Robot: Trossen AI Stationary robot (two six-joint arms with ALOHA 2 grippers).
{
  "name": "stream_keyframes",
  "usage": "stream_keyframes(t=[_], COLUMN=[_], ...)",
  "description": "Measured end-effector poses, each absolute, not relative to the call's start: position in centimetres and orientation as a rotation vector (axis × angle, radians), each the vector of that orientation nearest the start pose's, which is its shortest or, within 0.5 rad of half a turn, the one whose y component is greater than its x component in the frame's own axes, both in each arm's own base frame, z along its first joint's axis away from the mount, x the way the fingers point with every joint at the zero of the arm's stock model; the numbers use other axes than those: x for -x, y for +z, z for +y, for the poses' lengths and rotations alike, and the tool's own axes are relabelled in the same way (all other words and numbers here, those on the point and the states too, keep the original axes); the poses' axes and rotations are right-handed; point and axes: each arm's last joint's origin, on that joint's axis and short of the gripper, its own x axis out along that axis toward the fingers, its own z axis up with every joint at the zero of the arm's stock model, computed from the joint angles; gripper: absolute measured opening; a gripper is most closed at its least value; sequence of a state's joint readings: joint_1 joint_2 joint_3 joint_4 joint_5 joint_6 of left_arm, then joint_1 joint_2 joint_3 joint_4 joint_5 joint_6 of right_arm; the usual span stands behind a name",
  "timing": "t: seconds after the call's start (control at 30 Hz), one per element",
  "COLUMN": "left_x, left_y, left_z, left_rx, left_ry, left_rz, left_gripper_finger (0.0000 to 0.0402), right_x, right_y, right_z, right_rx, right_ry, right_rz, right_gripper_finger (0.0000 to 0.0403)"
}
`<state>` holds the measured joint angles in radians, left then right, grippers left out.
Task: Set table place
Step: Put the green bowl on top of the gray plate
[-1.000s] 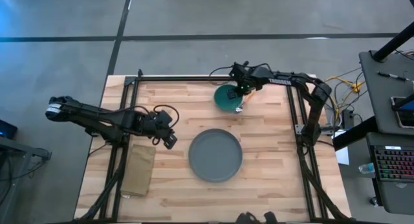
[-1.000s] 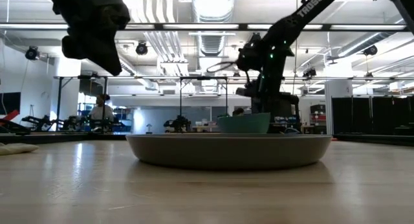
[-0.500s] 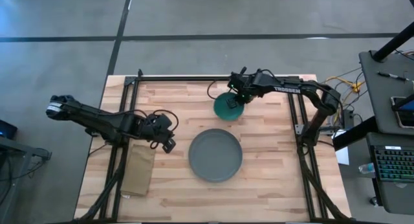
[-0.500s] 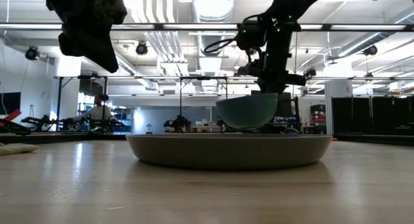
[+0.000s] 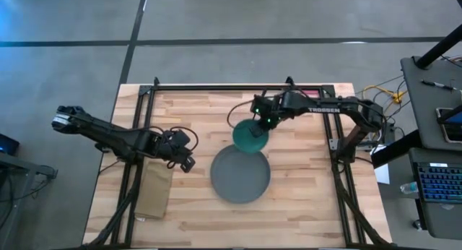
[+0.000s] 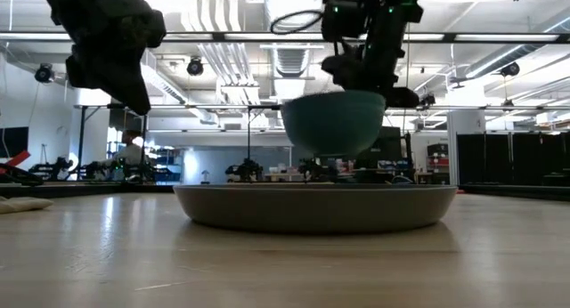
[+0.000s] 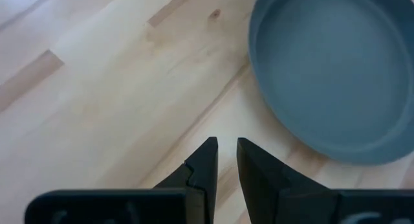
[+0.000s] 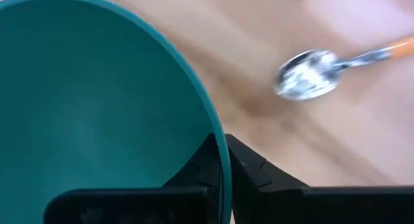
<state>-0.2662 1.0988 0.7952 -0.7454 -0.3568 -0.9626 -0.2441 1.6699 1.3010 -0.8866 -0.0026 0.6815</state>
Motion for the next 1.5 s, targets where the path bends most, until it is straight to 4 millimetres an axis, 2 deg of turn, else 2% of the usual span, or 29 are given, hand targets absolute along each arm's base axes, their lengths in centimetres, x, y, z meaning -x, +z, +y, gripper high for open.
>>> stream_keyframes(t=[0.27,0.53,0.73,0.93,1.07,1.5], left_x=[-19.2,-19.3,-19.3,-19.2,-19.2,-19.2], left_y=[24.0,24.2,24.1,24.1,24.1,24.1], left_z=[-5.5,-5.8,-5.8,-5.8,-5.8,-5.8], left_rx=[0.523,0.509,0.505,0.504,0.502,0.499], left_ry=[0.500,0.481,0.482,0.482,0.484,0.487], left_rz=[0.846,0.824,0.828,0.829,0.833,0.834], left_gripper_finger=[0.0044,0.0044,0.0044,0.0044,0.0044,0.0044], right_x=[-32.5,-32.3,-33.2,-34.1,-34.9,-34.3], right_y=[23.8,22.6,21.1,19.3,19.0,18.1], right_z=[-2.8,-0.3,1.9,2.6,2.6,2.7], right_rx=[-0.707,-0.765,-0.823,-0.824,-0.844,-0.853], right_ry=[-0.501,-0.535,-0.512,-0.544,-0.538,-0.585], right_rz=[1.195,1.210,1.160,1.162,1.097,1.109], right_gripper_finger=[0.0008,0.0008,0.0008,0.0008,0.0008,0.0009])
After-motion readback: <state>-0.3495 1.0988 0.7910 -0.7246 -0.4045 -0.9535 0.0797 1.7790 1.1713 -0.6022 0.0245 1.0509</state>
